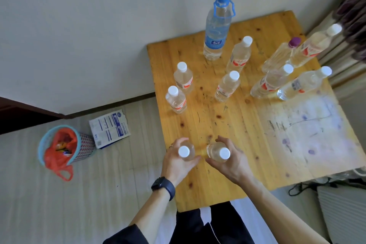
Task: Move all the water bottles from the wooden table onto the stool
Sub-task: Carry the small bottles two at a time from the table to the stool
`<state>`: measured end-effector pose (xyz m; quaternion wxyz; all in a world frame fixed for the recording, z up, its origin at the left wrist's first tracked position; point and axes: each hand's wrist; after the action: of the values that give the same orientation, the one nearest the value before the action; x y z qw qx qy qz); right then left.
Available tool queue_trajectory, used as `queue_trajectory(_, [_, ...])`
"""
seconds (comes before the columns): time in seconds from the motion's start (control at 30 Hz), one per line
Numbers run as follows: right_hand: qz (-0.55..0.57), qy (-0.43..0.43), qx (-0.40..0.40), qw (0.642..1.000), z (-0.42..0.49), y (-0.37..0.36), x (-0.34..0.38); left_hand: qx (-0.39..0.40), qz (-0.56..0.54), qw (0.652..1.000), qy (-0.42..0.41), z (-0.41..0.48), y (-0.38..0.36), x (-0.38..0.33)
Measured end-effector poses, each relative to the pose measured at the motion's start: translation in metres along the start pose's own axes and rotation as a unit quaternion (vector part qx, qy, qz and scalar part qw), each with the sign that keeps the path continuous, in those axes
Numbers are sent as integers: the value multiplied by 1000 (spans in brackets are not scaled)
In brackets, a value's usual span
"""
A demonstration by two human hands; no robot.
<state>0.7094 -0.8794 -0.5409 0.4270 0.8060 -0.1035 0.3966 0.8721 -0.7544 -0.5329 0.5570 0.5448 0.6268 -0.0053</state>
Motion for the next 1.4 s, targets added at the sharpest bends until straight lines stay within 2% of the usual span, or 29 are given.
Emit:
queue_trajectory(0.13, [1, -29, -49, 998, -6, -8, -1, -6, 29, 999, -17, 1, 1, 2])
queue_trajectory(0.33, [33, -52, -131, 989, -49, 0, 15, 44, 81, 993, -73, 9, 9, -6])
queue_trajectory(0.43, [84, -122, -220, 964, -100, 18, 20, 98, 122, 978, -140, -4, 1, -28])
queue_trajectory(0.57, [135, -222, -346, 901, -174, 40, 12, 193, 135, 935, -265, -41, -33, -74])
queue_trajectory(0.7, [125, -311, -470, 817, -255, 51, -12, 296, 132, 860, -393, -101, -87, -114])
queue_trajectory(0.8, [115, -370, -540, 747, -332, 49, -27, 372, 148, 786, -471, -169, -122, -130])
queue_trajectory(0.93, [112, -437, -641, 621, -444, 25, -36, 463, 174, 683, -538, -275, -157, -123])
queue_trajectory(1.1, [137, -520, -708, 459, -582, -33, -39, 552, 200, 575, -569, -415, -173, -84])
queue_trajectory(1.2, [166, -550, -723, 383, -658, -73, -31, 592, 207, 511, -588, -495, -169, -60])
queue_trajectory(1.3, [184, -553, -750, 313, -722, -109, -22, 622, 201, 468, -595, -566, -165, -35])
queue_trajectory(1.4, [189, -556, -773, 241, -773, -139, -16, 640, 203, 409, -617, -629, -162, -12])
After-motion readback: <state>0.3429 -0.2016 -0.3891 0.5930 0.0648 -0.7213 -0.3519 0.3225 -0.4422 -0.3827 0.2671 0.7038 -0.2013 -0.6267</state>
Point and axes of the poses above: each hand's wrist, its own z-axis towards the middle knuckle, its own y-axis out of the back of the hand, x = y × z, and after that the axes turned 5 degrees about -x, right-handed
